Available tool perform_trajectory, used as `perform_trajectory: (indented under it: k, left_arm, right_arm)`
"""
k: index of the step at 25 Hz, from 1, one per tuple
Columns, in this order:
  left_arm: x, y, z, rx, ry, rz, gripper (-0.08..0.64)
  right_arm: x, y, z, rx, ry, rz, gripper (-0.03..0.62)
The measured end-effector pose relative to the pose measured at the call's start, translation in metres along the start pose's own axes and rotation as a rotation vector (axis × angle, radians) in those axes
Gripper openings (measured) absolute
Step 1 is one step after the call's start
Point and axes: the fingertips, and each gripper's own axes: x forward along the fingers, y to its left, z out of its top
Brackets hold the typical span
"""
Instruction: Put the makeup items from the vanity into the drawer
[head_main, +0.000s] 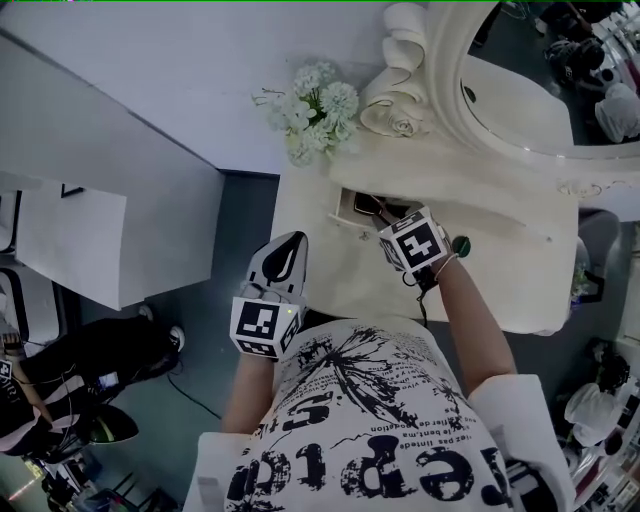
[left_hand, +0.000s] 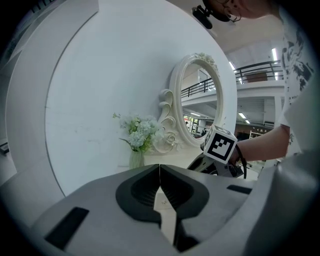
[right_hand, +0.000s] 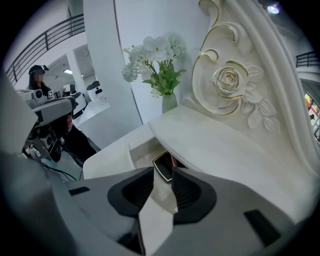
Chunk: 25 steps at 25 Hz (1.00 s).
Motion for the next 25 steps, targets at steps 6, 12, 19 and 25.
perform_trajectory:
  k: [6,12,19,25]
  left_arm:
    - [0.014,-0.018,0.005,0.026,0.000,-0.056,0.020]
    - [0.043,-0.058,0.005,0.057,0.015,-0.167,0.021]
    - [0.079,-0.115,0.000,0.091,0.047,-0.283,0.021]
    - [0.098,-0.150,-0.006,0.099,0.080,-0.298,0.021]
  right_arm:
    - [-0.036,-0.023,-0.016,0.092,-0.089,-0.079,0.124]
    - [-0.068,-0.071,-0.078,0.239,-0.100,-0.207,0.200]
    - [-0.084,-0.115,-0.174,0.395,-0.012,-0.294,0.207]
    - [-0.078,-0.134,-0.215,0.463,0.017,-0.256,0.207]
